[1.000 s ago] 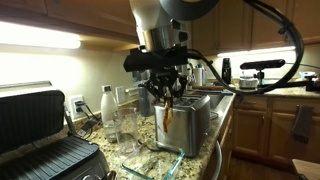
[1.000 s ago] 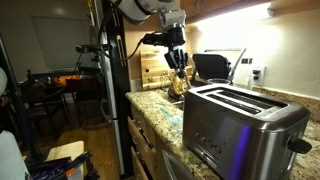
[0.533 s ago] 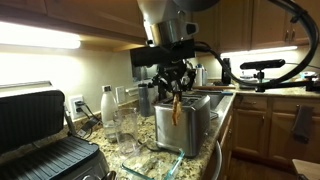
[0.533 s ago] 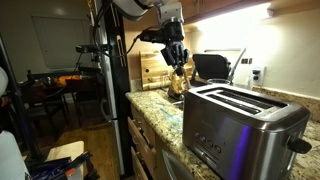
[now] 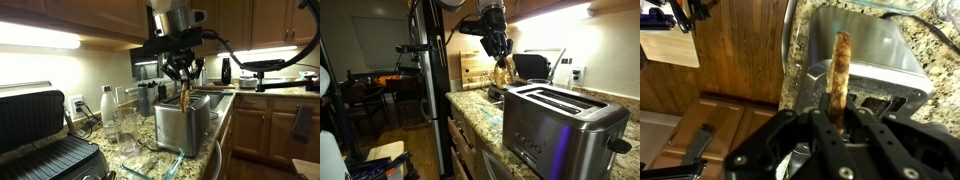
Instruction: Put two slices of bread in the bread toaster
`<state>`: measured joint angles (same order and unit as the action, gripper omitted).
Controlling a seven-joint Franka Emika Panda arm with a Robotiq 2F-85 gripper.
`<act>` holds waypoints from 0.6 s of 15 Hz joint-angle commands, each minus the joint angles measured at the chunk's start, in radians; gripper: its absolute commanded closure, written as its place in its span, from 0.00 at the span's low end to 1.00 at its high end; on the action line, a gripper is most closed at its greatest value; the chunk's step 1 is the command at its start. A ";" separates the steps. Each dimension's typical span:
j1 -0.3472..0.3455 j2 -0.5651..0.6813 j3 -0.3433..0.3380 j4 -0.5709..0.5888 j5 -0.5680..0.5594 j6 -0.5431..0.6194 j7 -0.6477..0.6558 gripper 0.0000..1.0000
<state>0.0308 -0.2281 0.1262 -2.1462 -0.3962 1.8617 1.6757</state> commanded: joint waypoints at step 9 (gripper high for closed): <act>-0.053 -0.010 -0.003 0.002 -0.081 -0.028 0.045 0.92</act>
<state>-0.0134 -0.2300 0.1243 -2.1456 -0.4470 1.8582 1.6849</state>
